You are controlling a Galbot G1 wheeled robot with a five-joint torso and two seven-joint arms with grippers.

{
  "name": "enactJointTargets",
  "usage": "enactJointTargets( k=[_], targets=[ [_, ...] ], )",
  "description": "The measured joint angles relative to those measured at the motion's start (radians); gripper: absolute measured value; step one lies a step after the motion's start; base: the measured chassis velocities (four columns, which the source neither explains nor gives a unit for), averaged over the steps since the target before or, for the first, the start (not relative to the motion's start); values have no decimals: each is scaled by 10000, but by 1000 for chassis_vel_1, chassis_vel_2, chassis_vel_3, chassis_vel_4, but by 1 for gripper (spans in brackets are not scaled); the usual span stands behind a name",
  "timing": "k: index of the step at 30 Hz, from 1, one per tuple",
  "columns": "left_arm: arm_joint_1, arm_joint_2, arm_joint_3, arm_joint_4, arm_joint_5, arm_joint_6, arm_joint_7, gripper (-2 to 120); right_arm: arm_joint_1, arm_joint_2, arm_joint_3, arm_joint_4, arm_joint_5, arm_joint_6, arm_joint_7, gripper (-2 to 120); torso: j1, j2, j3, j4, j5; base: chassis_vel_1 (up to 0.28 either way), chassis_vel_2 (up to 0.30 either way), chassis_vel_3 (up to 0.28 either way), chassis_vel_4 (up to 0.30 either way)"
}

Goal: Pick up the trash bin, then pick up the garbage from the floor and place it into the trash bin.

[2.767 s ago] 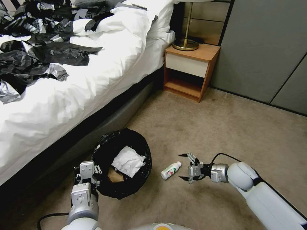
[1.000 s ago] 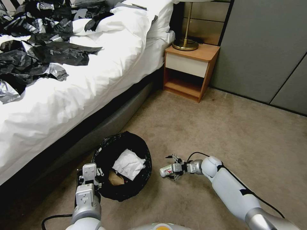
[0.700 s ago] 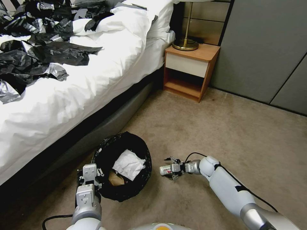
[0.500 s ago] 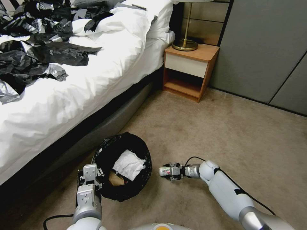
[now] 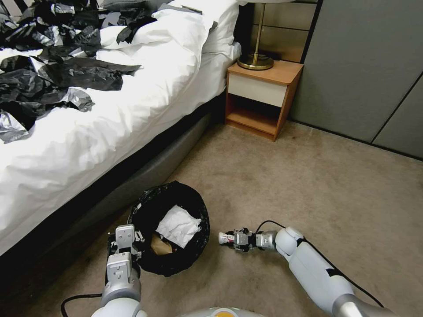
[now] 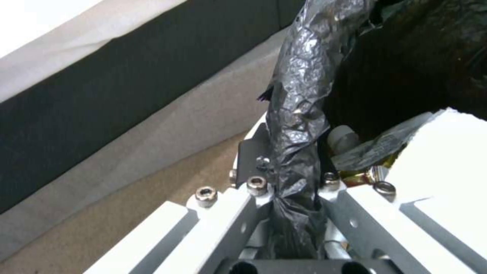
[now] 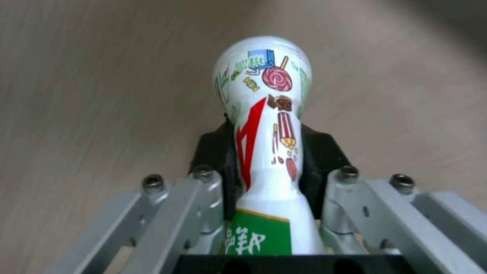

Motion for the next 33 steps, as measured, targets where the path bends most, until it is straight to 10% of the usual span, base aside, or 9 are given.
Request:
enactJointTargets(
  k=[6,17,33],
  targets=[
    [-73,140,-25,29,-76,63,1,0,-1074,-528,209,4214,3596,-600,1672,14,0,0,-1,4,-5,0,0,0,0],
    [66,249,-5,-42,-84,65,3,0,-2059,-960,235,9671,6074,-1192,3512,14,-1,0,-2,2,-4,0,0,0,0],
    [136,181,106,-136,48,38,17,0,-2617,-1207,-1753,9875,6191,-1757,3983,13,0,0,-2,1,-4,0,0,0,0]
  ],
)
